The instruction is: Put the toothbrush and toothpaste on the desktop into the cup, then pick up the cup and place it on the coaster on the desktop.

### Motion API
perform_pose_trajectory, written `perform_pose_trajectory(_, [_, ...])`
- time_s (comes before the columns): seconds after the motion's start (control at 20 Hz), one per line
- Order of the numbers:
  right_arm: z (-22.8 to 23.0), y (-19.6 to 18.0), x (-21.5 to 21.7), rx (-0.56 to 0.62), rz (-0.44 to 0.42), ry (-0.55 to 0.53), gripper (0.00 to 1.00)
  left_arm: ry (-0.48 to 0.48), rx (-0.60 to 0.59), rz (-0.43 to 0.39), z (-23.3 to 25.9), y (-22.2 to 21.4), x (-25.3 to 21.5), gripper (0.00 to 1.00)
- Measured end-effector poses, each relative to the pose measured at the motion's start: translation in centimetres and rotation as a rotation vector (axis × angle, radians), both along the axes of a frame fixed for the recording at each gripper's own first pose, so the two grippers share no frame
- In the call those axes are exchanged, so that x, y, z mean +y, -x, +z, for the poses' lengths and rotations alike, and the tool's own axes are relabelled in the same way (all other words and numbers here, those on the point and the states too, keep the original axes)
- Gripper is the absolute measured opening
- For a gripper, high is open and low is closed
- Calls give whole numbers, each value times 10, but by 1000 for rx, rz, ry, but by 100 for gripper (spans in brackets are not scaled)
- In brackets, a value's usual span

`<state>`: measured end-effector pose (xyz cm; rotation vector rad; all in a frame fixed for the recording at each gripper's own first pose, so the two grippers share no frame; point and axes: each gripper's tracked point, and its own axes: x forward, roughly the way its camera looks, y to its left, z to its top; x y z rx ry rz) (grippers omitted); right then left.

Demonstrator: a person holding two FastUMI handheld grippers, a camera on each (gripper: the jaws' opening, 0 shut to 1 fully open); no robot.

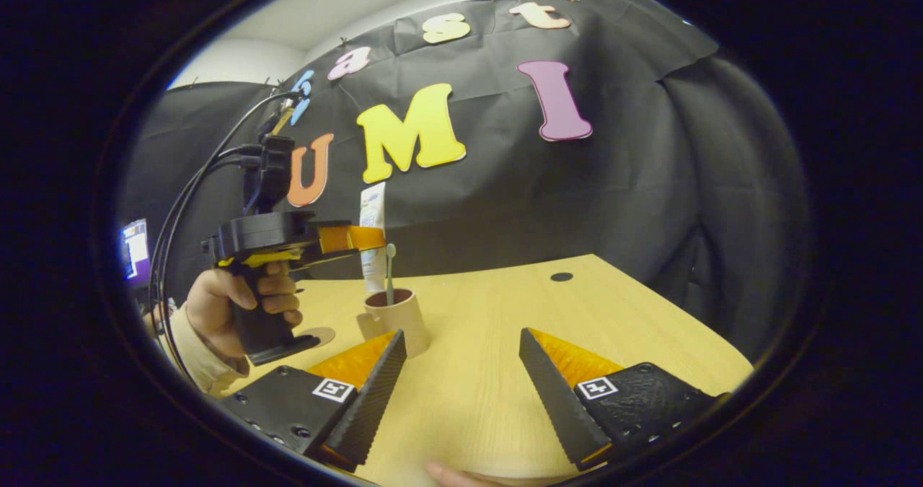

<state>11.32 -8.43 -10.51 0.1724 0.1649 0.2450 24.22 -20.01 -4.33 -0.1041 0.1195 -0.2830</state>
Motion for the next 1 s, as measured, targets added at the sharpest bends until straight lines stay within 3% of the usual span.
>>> perform_pose_trajectory(0.35, [-3,3,-3,7,-40,24,96,-50,17,22,-7,-3,4,45])
perform_pose_trajectory(0.6, [-4,3,-2,15,-43,60,93,-31,-14,-16,7,13,1,48])
perform_pose_trajectory(0.75, [5,7,10,5,-38,95,96,-28,-16,-14,8,27,13,61])
perform_pose_trajectory(0.8, [11,7,16,-6,-39,110,96,-25,-15,-7,8,32,18,75])
perform_pose_trajectory(0.9, [18,2,17,-30,-55,156,96,-25,-16,5,8,37,28,86])
perform_pose_trajectory(0.95, [21,-2,18,-35,-62,173,92,-34,-20,12,8,42,35,92])
perform_pose_trajectory(1.0, [24,-5,21,-33,-59,180,96,-47,-27,27,9,45,43,92])
